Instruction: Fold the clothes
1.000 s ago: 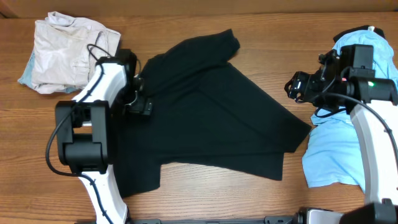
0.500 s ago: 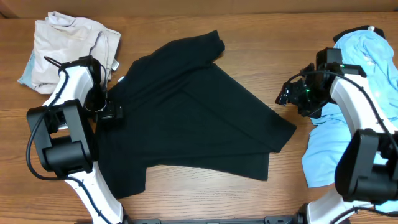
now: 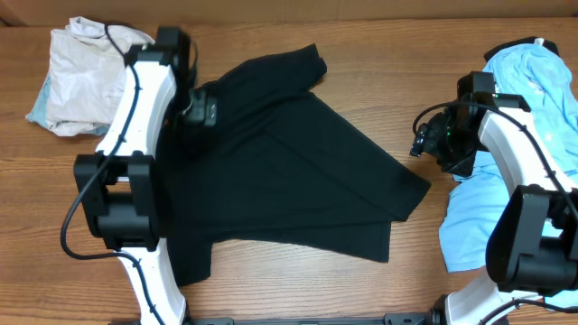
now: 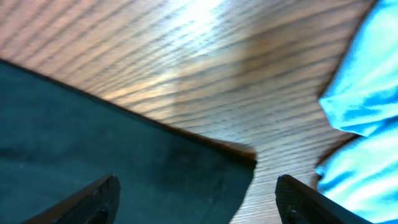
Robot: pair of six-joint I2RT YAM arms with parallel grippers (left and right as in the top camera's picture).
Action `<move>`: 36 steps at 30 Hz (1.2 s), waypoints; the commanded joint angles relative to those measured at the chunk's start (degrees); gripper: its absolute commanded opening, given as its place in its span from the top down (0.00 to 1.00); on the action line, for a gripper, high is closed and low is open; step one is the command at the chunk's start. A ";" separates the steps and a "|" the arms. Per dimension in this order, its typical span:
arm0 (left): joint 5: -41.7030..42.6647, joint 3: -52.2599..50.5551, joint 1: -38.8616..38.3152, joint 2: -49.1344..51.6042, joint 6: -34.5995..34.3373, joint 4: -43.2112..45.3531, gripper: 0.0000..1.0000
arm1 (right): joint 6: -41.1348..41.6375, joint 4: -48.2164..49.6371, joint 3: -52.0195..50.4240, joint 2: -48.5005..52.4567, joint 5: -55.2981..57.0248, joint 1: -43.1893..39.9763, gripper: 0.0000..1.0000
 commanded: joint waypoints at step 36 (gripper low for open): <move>8.68 17.38 -2.82 -0.74 6.29 -4.74 0.00 | 5.79 18.34 -5.11 -1.05 1.09 -1.07 0.96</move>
